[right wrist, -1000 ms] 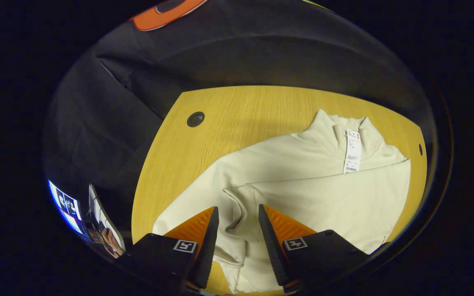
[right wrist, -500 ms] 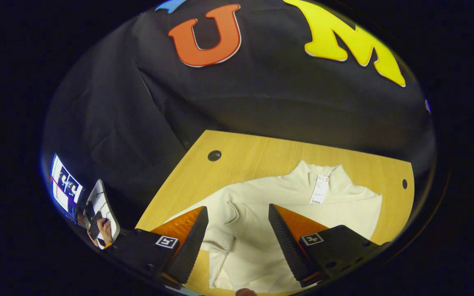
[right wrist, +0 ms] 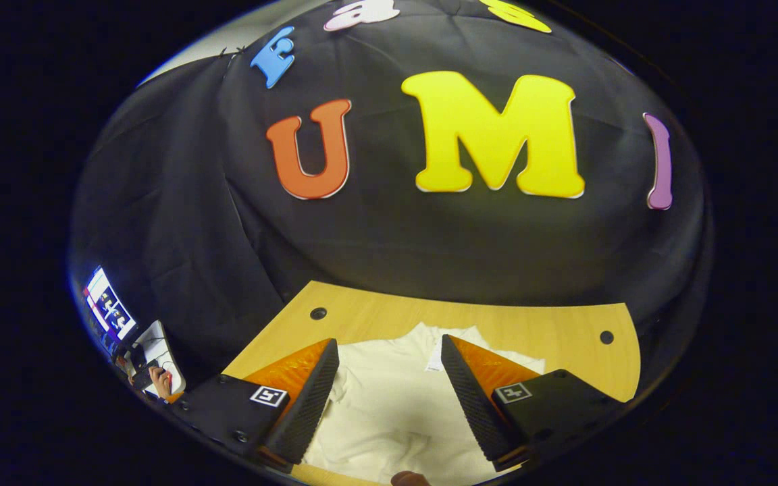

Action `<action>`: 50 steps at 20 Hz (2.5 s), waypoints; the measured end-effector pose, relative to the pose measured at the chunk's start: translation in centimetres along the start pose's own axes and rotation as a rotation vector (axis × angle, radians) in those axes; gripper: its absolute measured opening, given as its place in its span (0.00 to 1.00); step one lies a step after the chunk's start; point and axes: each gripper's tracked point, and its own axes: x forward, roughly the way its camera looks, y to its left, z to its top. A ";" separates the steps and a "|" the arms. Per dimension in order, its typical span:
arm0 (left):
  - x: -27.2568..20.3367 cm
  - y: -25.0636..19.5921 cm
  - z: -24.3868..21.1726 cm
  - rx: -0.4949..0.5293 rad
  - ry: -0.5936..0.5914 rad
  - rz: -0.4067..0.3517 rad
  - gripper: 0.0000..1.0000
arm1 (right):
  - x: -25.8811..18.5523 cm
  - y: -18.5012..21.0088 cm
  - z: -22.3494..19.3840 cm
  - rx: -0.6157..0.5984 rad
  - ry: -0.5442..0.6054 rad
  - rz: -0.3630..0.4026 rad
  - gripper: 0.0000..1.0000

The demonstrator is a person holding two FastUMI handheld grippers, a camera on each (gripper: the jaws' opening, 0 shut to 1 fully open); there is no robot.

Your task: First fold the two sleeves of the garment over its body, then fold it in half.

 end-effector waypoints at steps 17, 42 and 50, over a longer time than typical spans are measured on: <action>1.7 5.4 -13.7 -0.417 0.485 0.266 1.00 | -20.7 -14.8 -3.5 -0.032 -0.273 -0.178 0.95; 6.5 7.5 -15.5 -0.600 0.756 0.259 0.30 | -19.9 -11.3 -6.3 -0.049 -0.226 -0.211 0.95; 6.1 8.4 -14.8 -0.572 0.770 0.228 0.04 | -19.7 -10.4 -5.5 -0.082 -0.244 -0.209 0.95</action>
